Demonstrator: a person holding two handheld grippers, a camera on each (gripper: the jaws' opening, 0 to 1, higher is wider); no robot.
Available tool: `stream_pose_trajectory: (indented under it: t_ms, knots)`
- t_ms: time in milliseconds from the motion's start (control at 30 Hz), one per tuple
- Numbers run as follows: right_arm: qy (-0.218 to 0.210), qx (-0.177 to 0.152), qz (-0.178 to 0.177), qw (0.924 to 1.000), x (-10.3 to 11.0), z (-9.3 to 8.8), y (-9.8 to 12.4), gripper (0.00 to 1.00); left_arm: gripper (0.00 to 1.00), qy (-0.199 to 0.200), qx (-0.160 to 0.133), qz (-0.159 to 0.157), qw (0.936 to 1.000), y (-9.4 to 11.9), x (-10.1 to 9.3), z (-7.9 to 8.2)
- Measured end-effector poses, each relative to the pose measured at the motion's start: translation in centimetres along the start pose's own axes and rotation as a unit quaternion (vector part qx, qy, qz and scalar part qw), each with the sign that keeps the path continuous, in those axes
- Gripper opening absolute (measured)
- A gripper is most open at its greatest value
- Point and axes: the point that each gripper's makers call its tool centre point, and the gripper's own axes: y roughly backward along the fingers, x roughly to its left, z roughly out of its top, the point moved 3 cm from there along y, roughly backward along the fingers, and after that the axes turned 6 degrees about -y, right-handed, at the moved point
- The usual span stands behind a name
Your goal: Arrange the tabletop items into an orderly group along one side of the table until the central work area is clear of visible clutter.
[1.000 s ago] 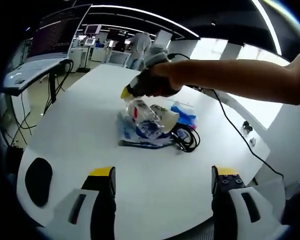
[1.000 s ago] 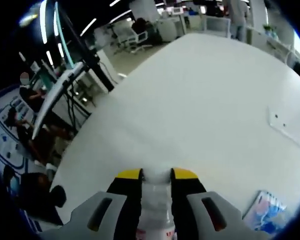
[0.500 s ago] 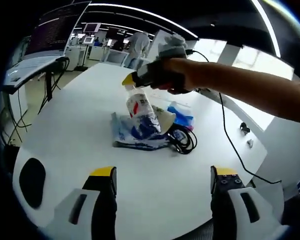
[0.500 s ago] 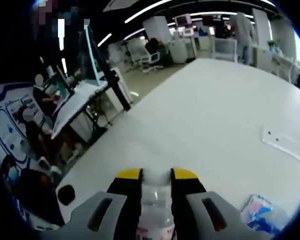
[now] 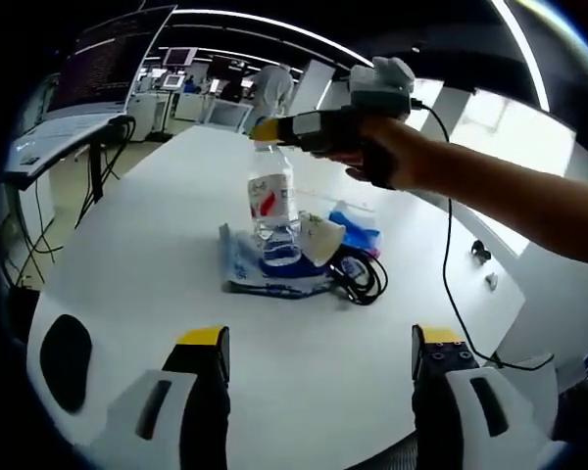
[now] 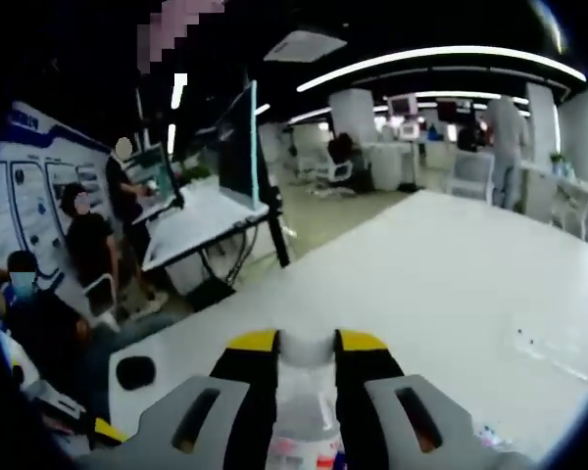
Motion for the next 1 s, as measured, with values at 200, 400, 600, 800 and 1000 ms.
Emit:
stream_pose_trajectory:
  t_ms: [200, 400, 600, 800, 1000]
  knots:
    - [0.037, -0.010, 0.020, 0.9991, 1.9, -0.2, 2.1, 0.18, 0.75, -0.002, 0.004, -0.003, 1.0000, -0.2, -0.2, -0.2]
    - [0.071, -0.010, 0.024, 0.9972, 3.0, -1.2, 3.3, 0.18, 0.75, -0.005, 0.005, -0.003, 1.0000, -0.1, -0.4, -0.2]
    - [0.071, -0.011, 0.038, 0.9967, 2.8, -1.5, 4.2, 0.18, 0.75, -0.004, 0.003, -0.004, 1.0000, -0.2, -0.3, -0.1]
    - [0.074, -0.011, 0.069, 0.9948, 2.6, -1.9, 5.2, 0.18, 0.74, -0.008, 0.006, -0.002, 1.0000, -0.6, 0.3, 0.1]
    - [0.073, -0.011, 0.081, 0.9940, 2.8, -2.1, 5.6, 0.18, 0.74, -0.009, 0.000, -0.001, 1.0000, -0.7, 0.3, 0.5]
